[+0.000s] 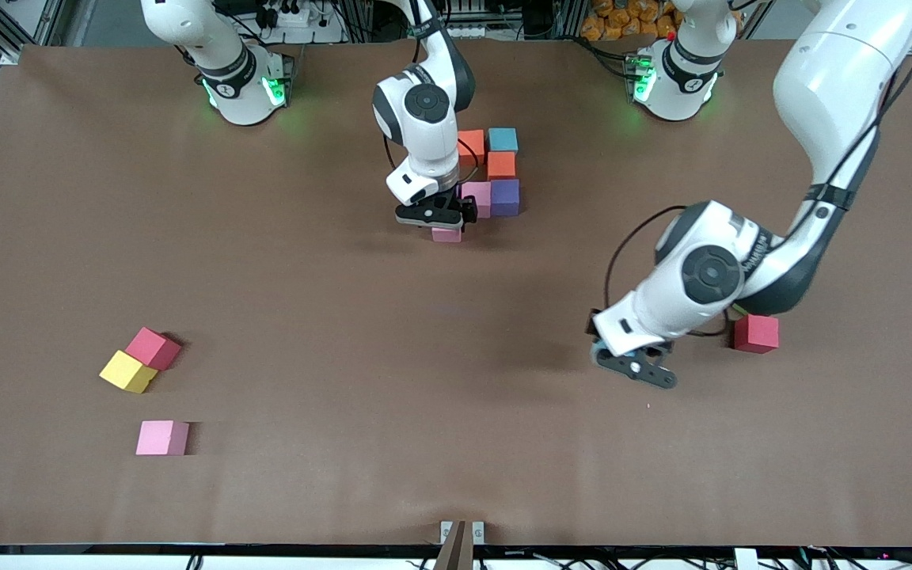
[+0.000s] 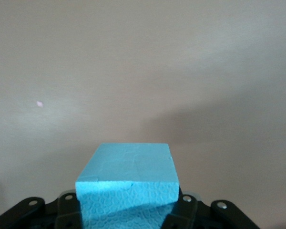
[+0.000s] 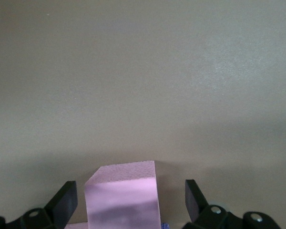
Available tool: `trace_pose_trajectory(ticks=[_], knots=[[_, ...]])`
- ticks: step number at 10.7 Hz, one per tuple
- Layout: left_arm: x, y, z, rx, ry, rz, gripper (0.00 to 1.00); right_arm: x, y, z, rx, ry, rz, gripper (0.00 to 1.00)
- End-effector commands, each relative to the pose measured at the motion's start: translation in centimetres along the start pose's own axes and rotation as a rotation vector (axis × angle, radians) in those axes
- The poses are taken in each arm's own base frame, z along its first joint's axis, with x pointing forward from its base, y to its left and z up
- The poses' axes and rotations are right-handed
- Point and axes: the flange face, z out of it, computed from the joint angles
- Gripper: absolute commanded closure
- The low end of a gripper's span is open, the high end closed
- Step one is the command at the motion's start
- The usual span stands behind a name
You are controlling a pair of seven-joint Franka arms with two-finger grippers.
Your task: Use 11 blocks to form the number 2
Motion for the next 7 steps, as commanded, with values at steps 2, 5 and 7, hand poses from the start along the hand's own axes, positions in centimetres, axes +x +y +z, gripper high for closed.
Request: trace_pose_trajectory(ticks=[2, 5, 7], knots=[[-1.6, 7.0, -0.2, 0.000, -0.021, -0.084, 0.95, 2.4, 1.1, -1.6, 0.001, -0.003, -0.038, 0.00], [-2.8, 11.0, 0.6, 0.005, -0.044, -0.125, 0.95, 13.4, 7.7, -6.2, 0.018, -0.091, -0.158, 0.00], [-4.2, 15.3, 1.7, 0.008, -0.060, -0.221, 0.95, 19.4, 12.3, -7.3, 0.034, -0.113, -0.259, 0.00]])
